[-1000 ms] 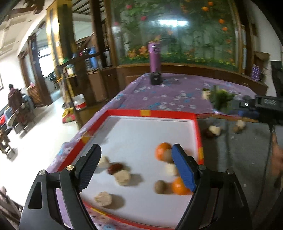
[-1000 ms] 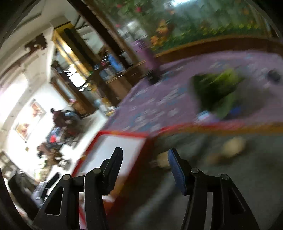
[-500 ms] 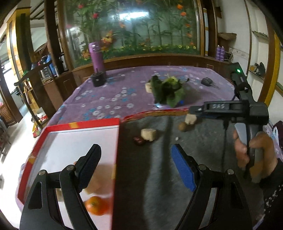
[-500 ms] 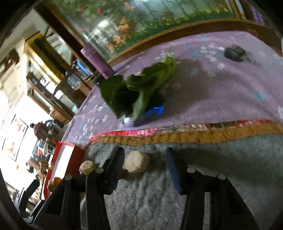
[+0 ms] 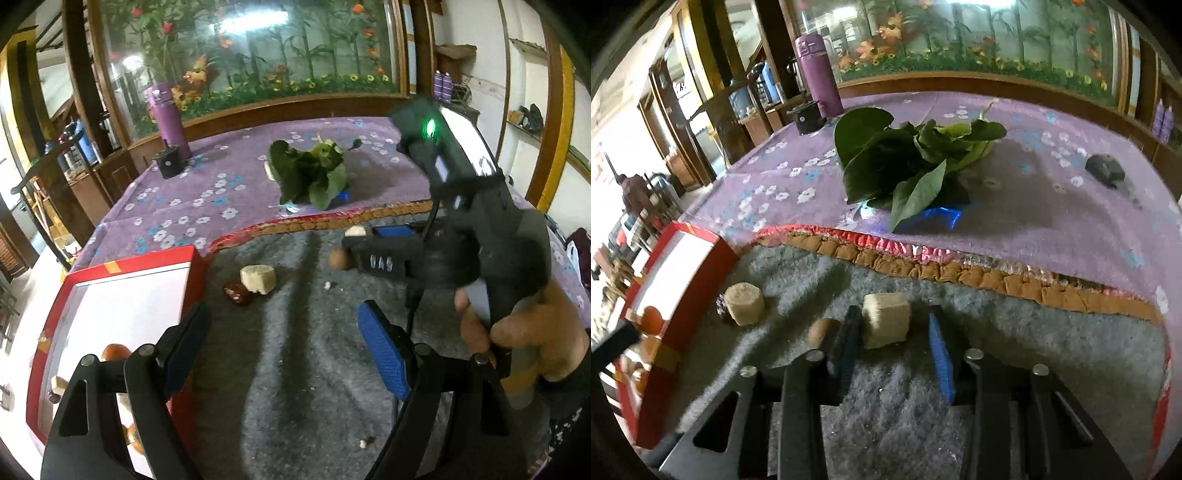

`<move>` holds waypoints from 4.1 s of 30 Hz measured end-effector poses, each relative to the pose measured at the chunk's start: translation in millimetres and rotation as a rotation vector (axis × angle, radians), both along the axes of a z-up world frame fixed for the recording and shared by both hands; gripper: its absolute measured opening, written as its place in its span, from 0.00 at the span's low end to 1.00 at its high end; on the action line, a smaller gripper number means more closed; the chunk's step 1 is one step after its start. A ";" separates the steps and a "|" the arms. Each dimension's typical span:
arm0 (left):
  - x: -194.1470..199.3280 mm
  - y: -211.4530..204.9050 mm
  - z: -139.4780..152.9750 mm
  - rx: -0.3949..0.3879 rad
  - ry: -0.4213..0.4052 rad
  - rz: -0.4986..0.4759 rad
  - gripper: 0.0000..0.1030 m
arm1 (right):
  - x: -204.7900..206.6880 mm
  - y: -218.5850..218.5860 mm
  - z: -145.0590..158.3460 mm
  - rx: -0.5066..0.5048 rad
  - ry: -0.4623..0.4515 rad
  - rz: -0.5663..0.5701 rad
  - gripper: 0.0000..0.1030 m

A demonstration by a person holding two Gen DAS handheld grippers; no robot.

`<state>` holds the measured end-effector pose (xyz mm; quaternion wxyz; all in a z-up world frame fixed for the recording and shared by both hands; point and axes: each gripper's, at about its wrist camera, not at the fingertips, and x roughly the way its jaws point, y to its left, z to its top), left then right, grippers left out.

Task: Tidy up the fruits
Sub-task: 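Grasp a tan cake cube with the right tool while the left tool grasps a brown round fruit, then carry the tan cube and brown fruit over the white tray and lower them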

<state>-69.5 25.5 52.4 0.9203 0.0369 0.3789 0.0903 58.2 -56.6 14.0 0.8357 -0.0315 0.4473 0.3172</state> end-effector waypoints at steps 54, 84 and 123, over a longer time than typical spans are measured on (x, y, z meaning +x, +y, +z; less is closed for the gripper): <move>37.5 -19.7 -10.0 -0.106 0.060 -0.092 0.18 | 47.9 -72.0 -10.2 0.237 0.326 -0.219 0.19; -52.0 52.0 12.9 -0.107 -0.076 0.069 0.18 | 30.4 -64.5 9.8 0.269 0.120 -0.184 0.18; -138.7 166.6 6.8 -0.042 -0.168 0.337 0.18 | -157.4 120.7 63.5 0.307 -0.012 0.284 0.18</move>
